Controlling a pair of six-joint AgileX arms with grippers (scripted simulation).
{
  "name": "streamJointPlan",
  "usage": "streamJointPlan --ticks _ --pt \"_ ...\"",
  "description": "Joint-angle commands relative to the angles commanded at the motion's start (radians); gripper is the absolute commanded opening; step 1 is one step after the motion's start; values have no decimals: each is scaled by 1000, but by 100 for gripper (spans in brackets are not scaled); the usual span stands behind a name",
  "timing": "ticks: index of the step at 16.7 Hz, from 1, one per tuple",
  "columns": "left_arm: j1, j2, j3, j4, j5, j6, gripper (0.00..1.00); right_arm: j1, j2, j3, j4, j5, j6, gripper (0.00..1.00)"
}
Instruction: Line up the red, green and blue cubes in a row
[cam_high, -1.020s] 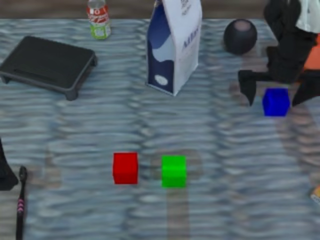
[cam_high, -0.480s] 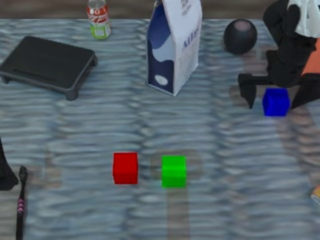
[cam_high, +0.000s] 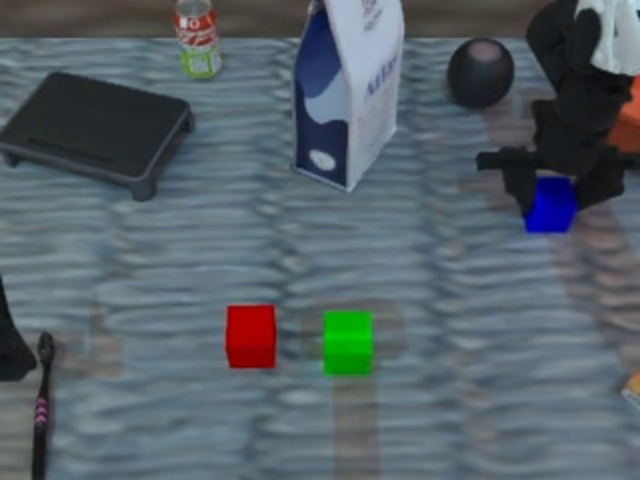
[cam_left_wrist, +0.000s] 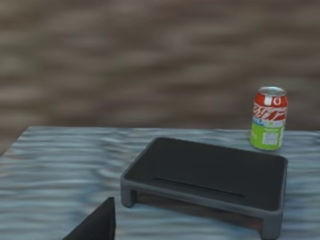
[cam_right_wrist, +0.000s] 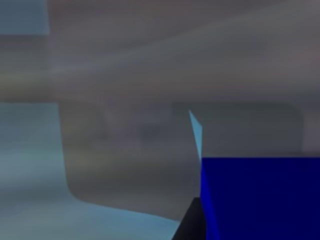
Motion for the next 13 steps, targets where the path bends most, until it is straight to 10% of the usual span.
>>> streamJointPlan --ticks 3,13 --pt "0 0 0 0 0 0 100 0 0 0 0 0 0 0" --pt "0 0 0 0 0 0 100 0 -30 24 -25 5 -2 0"
